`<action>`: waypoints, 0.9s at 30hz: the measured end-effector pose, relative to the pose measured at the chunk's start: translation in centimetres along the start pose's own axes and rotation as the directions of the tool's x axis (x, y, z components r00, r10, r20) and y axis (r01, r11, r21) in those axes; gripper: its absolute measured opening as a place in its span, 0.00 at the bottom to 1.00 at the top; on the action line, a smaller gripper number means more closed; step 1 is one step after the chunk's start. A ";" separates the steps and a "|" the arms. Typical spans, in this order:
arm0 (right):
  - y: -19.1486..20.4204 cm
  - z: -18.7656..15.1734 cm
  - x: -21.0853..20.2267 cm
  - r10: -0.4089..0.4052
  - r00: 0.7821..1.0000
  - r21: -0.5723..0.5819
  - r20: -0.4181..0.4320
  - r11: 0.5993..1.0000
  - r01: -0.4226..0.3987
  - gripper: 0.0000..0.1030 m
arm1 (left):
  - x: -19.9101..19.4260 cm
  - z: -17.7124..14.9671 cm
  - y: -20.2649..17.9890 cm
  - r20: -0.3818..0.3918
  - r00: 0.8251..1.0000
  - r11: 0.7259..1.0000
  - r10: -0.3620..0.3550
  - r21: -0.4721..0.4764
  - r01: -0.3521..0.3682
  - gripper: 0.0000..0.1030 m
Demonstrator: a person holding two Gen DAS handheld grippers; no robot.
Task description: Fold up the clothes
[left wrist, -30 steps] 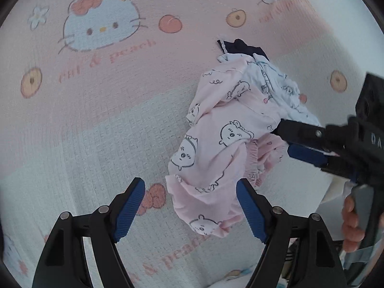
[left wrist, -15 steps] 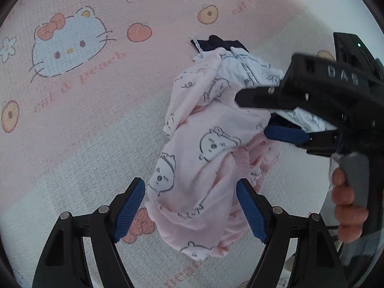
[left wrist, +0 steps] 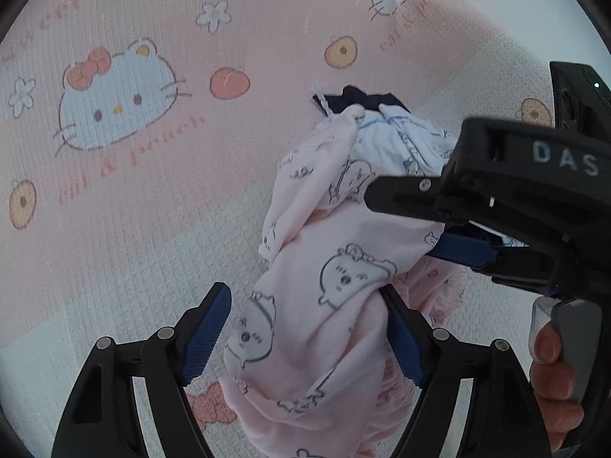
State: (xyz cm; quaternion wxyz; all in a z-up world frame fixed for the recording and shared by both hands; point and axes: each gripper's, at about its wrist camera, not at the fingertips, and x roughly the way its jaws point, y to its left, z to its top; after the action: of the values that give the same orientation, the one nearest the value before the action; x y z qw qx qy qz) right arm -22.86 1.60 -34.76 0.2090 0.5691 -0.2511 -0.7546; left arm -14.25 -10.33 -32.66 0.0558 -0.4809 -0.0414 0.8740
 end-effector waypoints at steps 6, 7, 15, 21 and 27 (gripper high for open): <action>-1.8 0.0 1.3 0.047 0.997 0.068 -0.056 0.997 -0.044 0.55 | 0.9 0.5 -0.3 -0.027 1.000 1.000 -0.002 0.004 0.002 0.26; -1.8 0.1 1.4 0.052 0.997 0.065 -0.060 0.997 -0.048 0.55 | 1.1 0.4 -0.2 -0.033 0.999 1.000 -0.004 0.001 0.004 0.23; -2.2 0.6 1.0 0.115 0.993 0.106 0.036 0.987 -0.118 0.55 | 0.1 -0.1 0.6 -0.018 0.997 0.996 -0.075 -0.055 0.074 0.13; -1.3 0.9 1.9 0.091 0.995 0.018 0.032 0.996 -0.091 0.17 | -0.2 -0.3 1.0 -0.013 0.994 0.991 -0.112 -0.080 0.111 0.11; -1.4 1.0 1.1 0.207 0.978 -0.025 0.039 0.978 -0.206 0.12 | -1.1 -0.9 1.7 -0.005 0.990 0.985 -0.138 -0.106 0.137 0.10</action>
State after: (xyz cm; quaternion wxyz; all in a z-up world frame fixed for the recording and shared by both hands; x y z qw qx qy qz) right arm -24.11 2.19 -36.24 0.2870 0.5219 -0.3052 -0.7431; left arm -12.95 -12.14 -32.40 0.0907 -0.4847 -0.1202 0.8617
